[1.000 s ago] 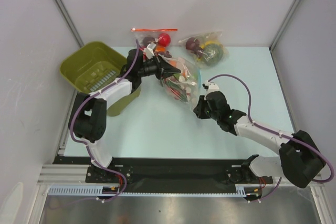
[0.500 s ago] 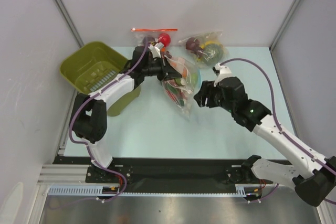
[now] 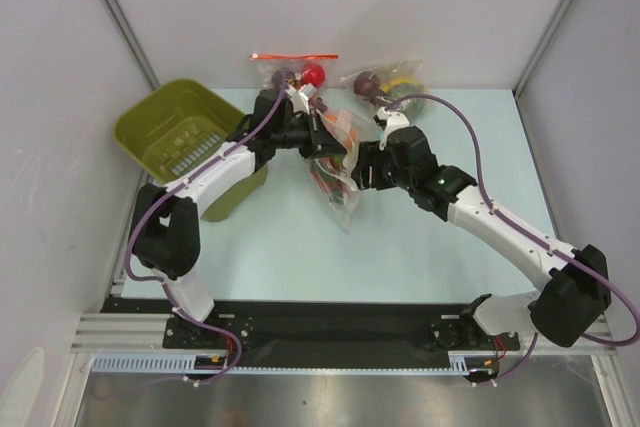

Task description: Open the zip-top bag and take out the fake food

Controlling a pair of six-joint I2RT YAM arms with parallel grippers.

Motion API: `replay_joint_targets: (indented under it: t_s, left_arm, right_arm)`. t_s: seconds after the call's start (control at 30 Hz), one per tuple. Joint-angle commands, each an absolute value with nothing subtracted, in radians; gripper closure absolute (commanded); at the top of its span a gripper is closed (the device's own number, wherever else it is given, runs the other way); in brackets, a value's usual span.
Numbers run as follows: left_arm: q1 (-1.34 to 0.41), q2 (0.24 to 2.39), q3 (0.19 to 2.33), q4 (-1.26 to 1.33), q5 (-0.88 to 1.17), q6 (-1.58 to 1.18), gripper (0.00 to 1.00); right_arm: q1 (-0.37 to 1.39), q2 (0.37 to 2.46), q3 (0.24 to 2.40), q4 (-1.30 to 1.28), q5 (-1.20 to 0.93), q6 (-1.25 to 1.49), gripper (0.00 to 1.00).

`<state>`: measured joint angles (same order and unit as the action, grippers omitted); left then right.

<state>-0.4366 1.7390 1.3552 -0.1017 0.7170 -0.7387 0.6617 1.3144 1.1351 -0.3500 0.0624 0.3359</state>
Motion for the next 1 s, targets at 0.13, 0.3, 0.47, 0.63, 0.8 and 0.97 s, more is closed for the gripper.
replay_joint_targets:
  t_s: [0.13,0.3,0.47,0.63,0.8,0.97]
  left_arm:
    - [-0.439,1.689,1.347,-0.040,0.729,-0.753,1.00]
    - [-0.439,1.698,1.339,-0.003,0.733,-0.793,1.00]
    - [-0.437,1.695,1.353,0.040,0.721,-0.827,1.00]
    - [-0.437,1.712,1.402,0.034,0.744,-0.839,1.00]
    - [-0.437,1.703,1.373,-0.050,0.749,-0.756,1.00]
    - [-0.439,1.675,1.364,-0.225,0.733,-0.590,1.00]
  right_arm:
    - [0.660,1.345,1.089,-0.281,0.011,0.357,0.66]
    - [0.661,1.359,1.026,-0.238,-0.055,0.390,0.92]
    - [0.661,1.371,0.974,-0.236,-0.071,0.417,1.00]
    - [0.661,1.390,0.934,-0.276,-0.060,0.408,1.00]
    - [0.660,1.358,0.959,-0.322,-0.017,0.407,1.00]
    - [0.658,1.305,1.054,-0.414,0.000,0.379,0.89]
